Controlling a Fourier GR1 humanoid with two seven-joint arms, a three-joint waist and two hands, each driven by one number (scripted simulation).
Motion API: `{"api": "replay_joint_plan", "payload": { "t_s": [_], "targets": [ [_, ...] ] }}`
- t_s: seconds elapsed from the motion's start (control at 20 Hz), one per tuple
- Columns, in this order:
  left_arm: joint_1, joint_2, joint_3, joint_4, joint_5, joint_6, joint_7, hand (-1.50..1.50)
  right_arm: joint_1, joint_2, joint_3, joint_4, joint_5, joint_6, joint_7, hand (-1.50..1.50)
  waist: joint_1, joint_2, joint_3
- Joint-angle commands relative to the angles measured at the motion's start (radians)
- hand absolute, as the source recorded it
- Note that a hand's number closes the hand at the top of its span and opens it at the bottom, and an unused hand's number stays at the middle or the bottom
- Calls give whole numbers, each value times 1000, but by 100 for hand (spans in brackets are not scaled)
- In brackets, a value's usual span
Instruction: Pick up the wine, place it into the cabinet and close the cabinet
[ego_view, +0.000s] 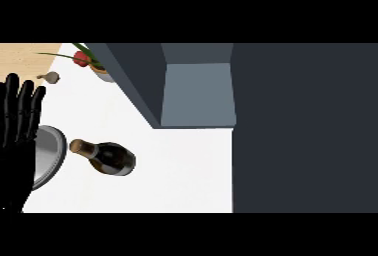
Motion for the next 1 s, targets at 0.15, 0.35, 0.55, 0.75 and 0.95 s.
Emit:
{"api": "replay_joint_plan", "payload": {
  "t_s": [0.15, 0.35, 0.55, 0.75, 0.95],
  "targets": [
    [-47, -40, 12, 136, -106, 84, -53, -150, 122, -6, -30, -127, -42, 16, 21, -150, -17, -33, -36],
    [-105, -132, 19, 147, 148, 149, 154, -150, 156, -11, 103, -94, -117, 117, 127, -150, -23, -31, -38],
    [-195, -135, 20, 220, 162, 226, 153, -150, 199, -43, 83, -184, -193, 149, 201, -150, -18, -32, -36],
    [-228, -137, -26, 201, 124, 294, 208, -150, 228, -39, 46, -204, -217, 166, 202, -150, -8, -33, -36],
    [-236, -137, -61, 168, 104, 340, 242, -150, 238, -57, 6, -286, -251, 173, 277, -150, -8, -33, -36]
  ]
}}
